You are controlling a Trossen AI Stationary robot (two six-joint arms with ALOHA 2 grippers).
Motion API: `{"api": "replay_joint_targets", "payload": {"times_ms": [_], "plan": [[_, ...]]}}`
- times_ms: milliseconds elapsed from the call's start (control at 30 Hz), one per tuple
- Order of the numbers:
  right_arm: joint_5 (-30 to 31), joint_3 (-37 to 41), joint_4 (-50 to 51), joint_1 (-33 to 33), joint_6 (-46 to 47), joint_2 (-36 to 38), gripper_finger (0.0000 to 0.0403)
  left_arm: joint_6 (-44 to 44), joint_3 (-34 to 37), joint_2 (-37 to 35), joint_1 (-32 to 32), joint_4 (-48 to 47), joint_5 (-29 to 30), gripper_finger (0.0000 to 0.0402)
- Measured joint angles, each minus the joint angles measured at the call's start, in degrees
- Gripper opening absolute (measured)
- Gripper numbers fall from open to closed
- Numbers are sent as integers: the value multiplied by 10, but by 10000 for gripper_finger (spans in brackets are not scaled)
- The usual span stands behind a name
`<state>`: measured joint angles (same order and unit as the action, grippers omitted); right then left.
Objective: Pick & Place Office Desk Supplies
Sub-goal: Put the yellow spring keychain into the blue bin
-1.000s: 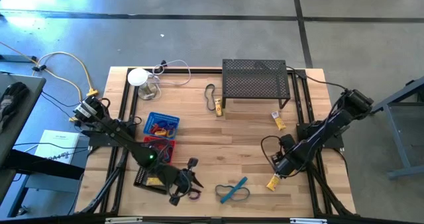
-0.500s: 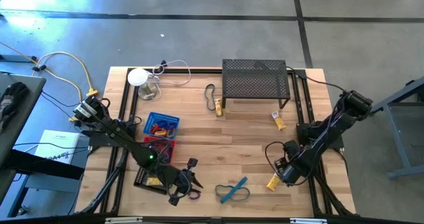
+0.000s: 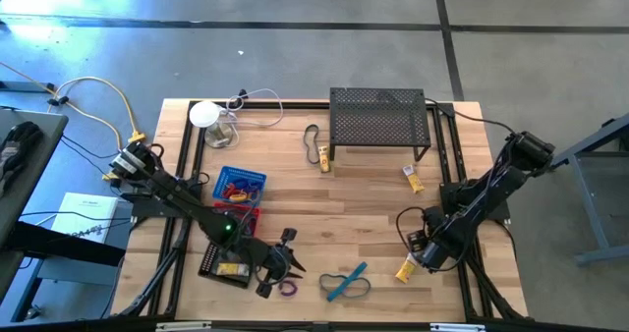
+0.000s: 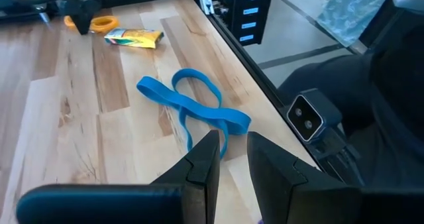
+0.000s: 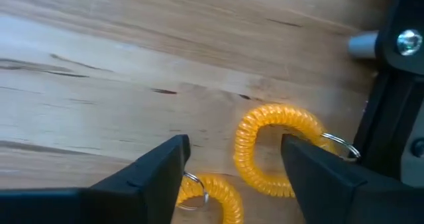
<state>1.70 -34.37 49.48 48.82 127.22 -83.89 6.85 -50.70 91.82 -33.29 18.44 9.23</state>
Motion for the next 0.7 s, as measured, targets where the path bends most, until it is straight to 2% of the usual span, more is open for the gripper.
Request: {"api": "replay_joint_targets", "payload": {"times_ms": [167, 367, 567, 700], "plan": [[8, 1, -10, -1, -13, -1, 143, 0, 0, 0, 7, 0, -30, 74], [14, 0, -14, -1, -34, -1, 22, 3, 0, 0, 7, 0, -34, 74], [33, -19, 28, -2, -74, 2, 11, -5, 0, 0, 7, 0, -33, 74], [90, -76, 109, -2, -98, 7, 5, -31, 0, 0, 7, 0, -32, 74]]}}
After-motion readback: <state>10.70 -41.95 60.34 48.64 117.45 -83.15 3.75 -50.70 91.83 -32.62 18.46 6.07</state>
